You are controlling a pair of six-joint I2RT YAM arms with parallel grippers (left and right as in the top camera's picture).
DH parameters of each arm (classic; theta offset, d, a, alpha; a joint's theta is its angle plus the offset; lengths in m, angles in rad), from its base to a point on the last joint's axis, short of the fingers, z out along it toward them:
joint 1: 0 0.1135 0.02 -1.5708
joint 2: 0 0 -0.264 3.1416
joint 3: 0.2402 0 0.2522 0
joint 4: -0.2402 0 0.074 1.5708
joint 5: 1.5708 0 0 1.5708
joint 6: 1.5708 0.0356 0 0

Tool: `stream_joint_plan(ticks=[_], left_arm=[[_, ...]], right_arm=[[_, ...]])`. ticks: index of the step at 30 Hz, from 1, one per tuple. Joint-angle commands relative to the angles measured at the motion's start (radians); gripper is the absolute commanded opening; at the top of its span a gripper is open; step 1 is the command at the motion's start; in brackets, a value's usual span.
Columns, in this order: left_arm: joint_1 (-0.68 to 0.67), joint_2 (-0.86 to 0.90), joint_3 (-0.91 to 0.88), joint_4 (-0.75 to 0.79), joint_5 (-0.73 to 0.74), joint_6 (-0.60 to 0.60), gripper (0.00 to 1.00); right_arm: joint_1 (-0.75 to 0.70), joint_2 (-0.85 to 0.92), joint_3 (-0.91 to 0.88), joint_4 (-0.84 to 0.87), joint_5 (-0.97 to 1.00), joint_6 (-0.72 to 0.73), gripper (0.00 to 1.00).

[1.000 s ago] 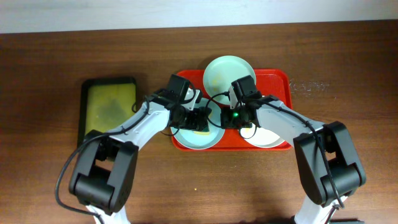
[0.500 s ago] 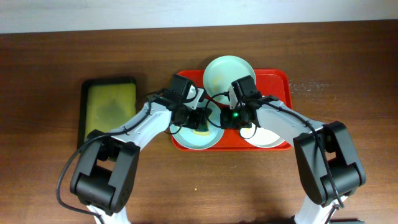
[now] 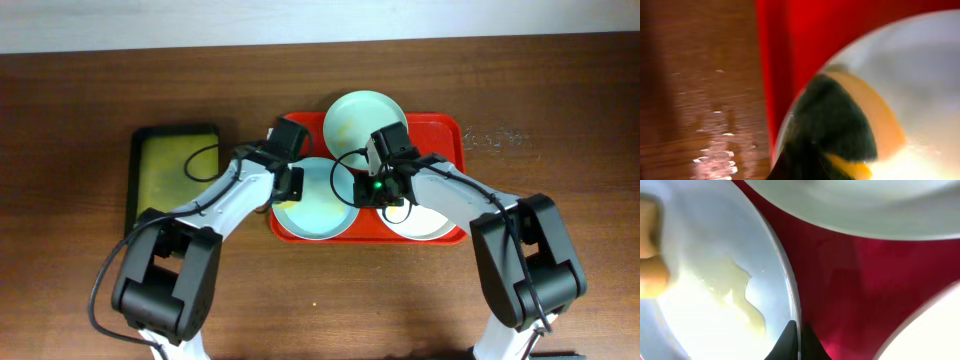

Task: Clean dirty plates on tray and stack at the side
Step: 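Hold plate with right gripper and scrub it with the left-held sponge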

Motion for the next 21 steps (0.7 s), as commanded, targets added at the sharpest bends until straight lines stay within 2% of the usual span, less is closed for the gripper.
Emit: stream_joint_plan(ticks=[1,4,7,10,16,21], left_arm=[[0.016,-0.089,-0.011,-0.007,-0.138,-0.016,0.0],[0.016,-0.13,-0.011,-0.008,-0.021,-0.016,0.0],[0.016,-0.098,-0.014,-0.008,0.33,-0.045,0.0],[0.014,-0.055,-0.022,-0.008,0.426,-0.082,0.0],[-0.023,0.081,-0.023,-0.002,0.392,-0.08,0.0],[0.003,0.048,-0.022,-0.098,0.041,-0.081,0.0]], right_arm=[[0.006,0.005,-0.005,-0.006,-0.014,-0.019,0.04],[0.006,0.005,-0.005,-0.005,-0.014,-0.019,0.04],[0.006,0.005,-0.005,-0.005,-0.014,-0.019,0.04],[0.006,0.005,-0.005,-0.005,-0.014,-0.019,0.04],[0.006,0.005,-0.005,-0.005,-0.014,-0.019,0.04],[0.006,0.005,-0.005,-0.005,-0.014,-0.019,0.04]])
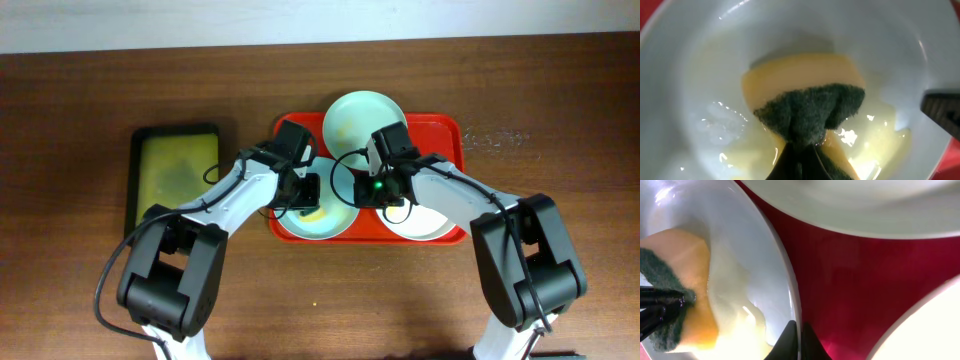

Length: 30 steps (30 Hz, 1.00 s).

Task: Clean dirty plates on tray and stack at the side
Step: 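Hold plate with right gripper and scrub it with the left-held sponge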

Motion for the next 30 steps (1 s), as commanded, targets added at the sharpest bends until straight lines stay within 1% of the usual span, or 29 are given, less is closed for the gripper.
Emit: stream_joint_plan(ticks=[1,3,4,7,8,11,12,14,18,20,21,25,26,30], left_arm=[[0.022,0.004,-0.029,-0.075,-0.352,-0.012,0.0],[0.022,-0.032,-0.029,-0.085,-0.47,-0.04,0.0],[0.022,-0.066,-0.029,-0.085,-0.505,-0.04,0.0],[0.022,-0.124,-0.029,-0.084,-0.496,-0.048,0.0],[0.021,-0.139,-0.029,-0.084,-0.468,-0.051,0.0],[0.019,-0.175,-0.03,-0.082,-0.266,-0.05,0.0],[0.019,-0.177,-0.03,-0.072,-0.123,-0.05,0.0],[0.015,-0.171,-0.031,-0.062,0.03,-0.05,0.0],[-0.036,-0.126,-0.043,-0.048,0.027,-0.051,0.0],[-0.059,-0.08,-0.051,-0.024,-0.016,-0.052,0.0],[-0.058,-0.06,-0.052,-0.024,-0.087,-0.072,0.0],[-0.057,-0.045,-0.089,-0.024,-0.268,-0.073,0.0],[-0.057,-0.045,-0.108,-0.023,-0.338,-0.074,0.0],[-0.057,-0.045,-0.13,-0.024,-0.534,-0.088,0.0]], right_arm=[[0.007,0.005,-0.005,-0.002,-0.01,-0.019,0.04],[0.007,0.006,-0.005,-0.002,-0.01,-0.019,0.04],[0.007,0.005,-0.005,-0.002,-0.01,-0.019,0.04],[0.007,0.006,-0.005,-0.002,-0.011,-0.019,0.04],[0.007,0.005,-0.005,-0.002,-0.01,-0.019,0.04],[0.007,0.006,-0.005,-0.002,-0.011,-0.019,0.04],[0.008,0.005,-0.005,-0.003,-0.011,-0.019,0.04],[0.008,0.006,-0.005,-0.002,-0.011,-0.019,0.04],[0.008,0.006,-0.005,-0.002,-0.011,-0.019,0.04],[0.008,0.006,-0.005,-0.005,-0.01,-0.019,0.04],[0.008,0.005,-0.005,-0.008,-0.01,-0.019,0.04],[0.008,0.006,-0.005,-0.008,-0.01,-0.019,0.04],[0.008,0.005,-0.005,-0.008,-0.01,-0.019,0.04],[0.008,0.005,-0.005,-0.009,-0.01,-0.019,0.04]])
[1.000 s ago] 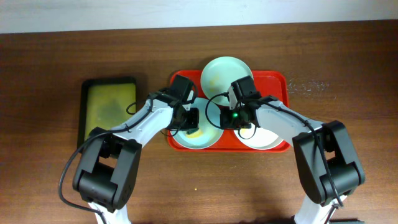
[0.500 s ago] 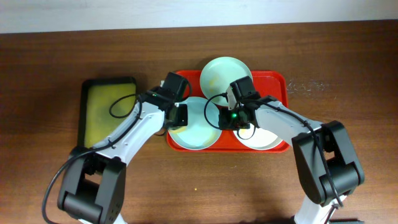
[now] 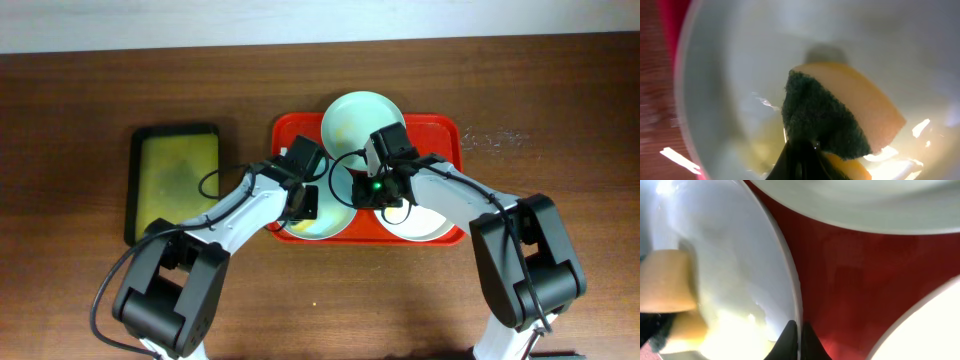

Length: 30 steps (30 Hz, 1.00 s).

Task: Clean dirty plates on tray and stack at the side

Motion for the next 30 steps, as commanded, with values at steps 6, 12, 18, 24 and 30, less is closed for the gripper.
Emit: stream_joint_plan(ticks=[6,12,18,24,30], left_arm=[[0.019,-0.063,0.019,-0.031,-0.348,-0.021,0.0],[0.025,-0.162,0.02,0.006,-0.177,-0.03,0.0],[0.15,-0.332,0.02,-0.015,-0.135,-0.03,0.0],[0.351,-0.37,0.013,-0.077,-0.139,-0.011,0.0],[0.448,-0.37,0.013,-0.111,-0.138,-0.012,0.0]], right_arm=[[0.004,0.006,-0.005,-0.005,0.005,-0.042,0.04],[0.004,0.002,-0.001,-0.005,-0.005,-0.057,0.04],[0.045,-0.05,0.08,-0.085,0.05,-0.121,0.04],[0.219,-0.082,0.432,-0.527,0.687,-0.121,0.04],[0.416,-0.082,0.715,-0.739,1.156,-0.22,0.04]])
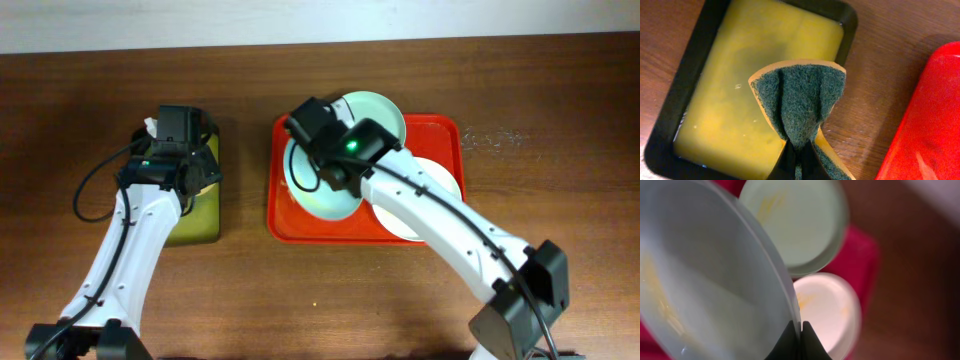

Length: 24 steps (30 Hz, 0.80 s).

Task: Clean dirty plates on tray and stack at the side

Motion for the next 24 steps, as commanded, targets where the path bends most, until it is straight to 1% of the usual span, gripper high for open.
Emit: stream_joint_plan(ticks=[1,2,3,5,7,9,11,18,19,20,21,22,23,24], left_arm=[[0.031,-0.01,0.01,-0.011,0.001,0.006,0.0],[0.039,-0.01,0.01,-0.014,0.001,0.006,0.0],[0.048,-0.01,0.01,-0.018,0.002,0.006,0.0],[0.05,-0.01,0.01,-0.022,0.004,0.006,0.0],[0.05,-0.01,0.01,-0.03,0.003,0.006,0.0],[0.05,-0.01,0.01,-0.029,0.003,0.006,0.0],[0.05,-0.01,0.01,-0.029,0.002,0.006,0.0],[0.05,-0.01,0.01,-0.029,0.0,0.007,0.0],[0.05,-0.01,0.01,-0.029,0.0,0.007,0.0],[0.05,-0.01,0.01,-0.029,0.0,0.007,0.0],[0.05,-0.01,0.01,-0.029,0.0,0.014,0.0],[0.05,-0.01,0.01,-0.029,-0.001,0.018,0.0],[0.05,-0.01,0.01,-0.029,0.0,0.018,0.0],[0.05,-0.01,0.01,-0.03,0.0,0.018,0.0]], right_arm=[[0.07,-0.021,0.077,-0.006,0.25,-0.146,0.04],[0.089,-0.021,0.082,-0.002,0.293,-0.2,0.04],[0.121,-0.021,0.082,0.005,0.385,-0.276,0.04],[0.153,-0.021,0.082,0.012,0.49,-0.346,0.04],[0.185,-0.021,0.082,0.035,0.65,-0.429,0.04],[0.201,-0.021,0.082,0.066,0.709,-0.487,0.04],[0.213,-0.021,0.082,0.072,0.72,-0.509,0.04],[0.22,-0.021,0.082,0.079,0.719,-0.508,0.04],[0.219,-0.021,0.082,0.078,0.693,-0.492,0.04],[0.211,-0.021,0.076,0.072,0.592,-0.391,0.04],[0.178,-0.019,0.057,0.079,0.417,-0.325,0.04],[0.121,-0.006,0.02,0.096,0.244,-0.323,0.04],[0.068,0.013,-0.014,0.096,0.169,-0.323,0.04],[0.029,0.026,-0.037,0.078,0.145,-0.315,0.04]])
